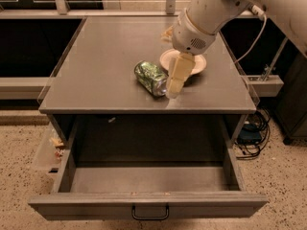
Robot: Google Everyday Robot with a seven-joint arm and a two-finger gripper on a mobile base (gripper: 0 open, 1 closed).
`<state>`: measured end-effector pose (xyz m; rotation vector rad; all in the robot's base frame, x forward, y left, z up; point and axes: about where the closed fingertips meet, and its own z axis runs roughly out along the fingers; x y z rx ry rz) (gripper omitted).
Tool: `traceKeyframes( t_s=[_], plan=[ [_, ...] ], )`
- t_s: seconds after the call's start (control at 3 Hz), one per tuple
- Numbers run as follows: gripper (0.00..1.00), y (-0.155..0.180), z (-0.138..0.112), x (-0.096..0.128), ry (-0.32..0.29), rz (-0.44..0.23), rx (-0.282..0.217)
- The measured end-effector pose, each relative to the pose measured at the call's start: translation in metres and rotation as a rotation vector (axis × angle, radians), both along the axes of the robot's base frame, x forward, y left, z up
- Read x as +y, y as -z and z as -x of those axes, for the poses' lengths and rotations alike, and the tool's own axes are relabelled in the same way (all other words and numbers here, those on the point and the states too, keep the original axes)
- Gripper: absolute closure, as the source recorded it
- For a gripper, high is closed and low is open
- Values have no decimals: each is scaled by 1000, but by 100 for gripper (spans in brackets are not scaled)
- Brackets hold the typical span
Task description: Place green can into top drawer
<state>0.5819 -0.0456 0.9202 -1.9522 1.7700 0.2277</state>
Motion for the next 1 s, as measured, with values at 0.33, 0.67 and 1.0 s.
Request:
traceKeyframes(
  t_s=[0.33, 0.67, 1.0],
  plan=[
    [0, 9, -20, 14, -38, -17, 20],
    [0, 23, -35, 27, -66, -36, 57],
    [0, 37, -43, 39, -90, -45, 93]
  ],
)
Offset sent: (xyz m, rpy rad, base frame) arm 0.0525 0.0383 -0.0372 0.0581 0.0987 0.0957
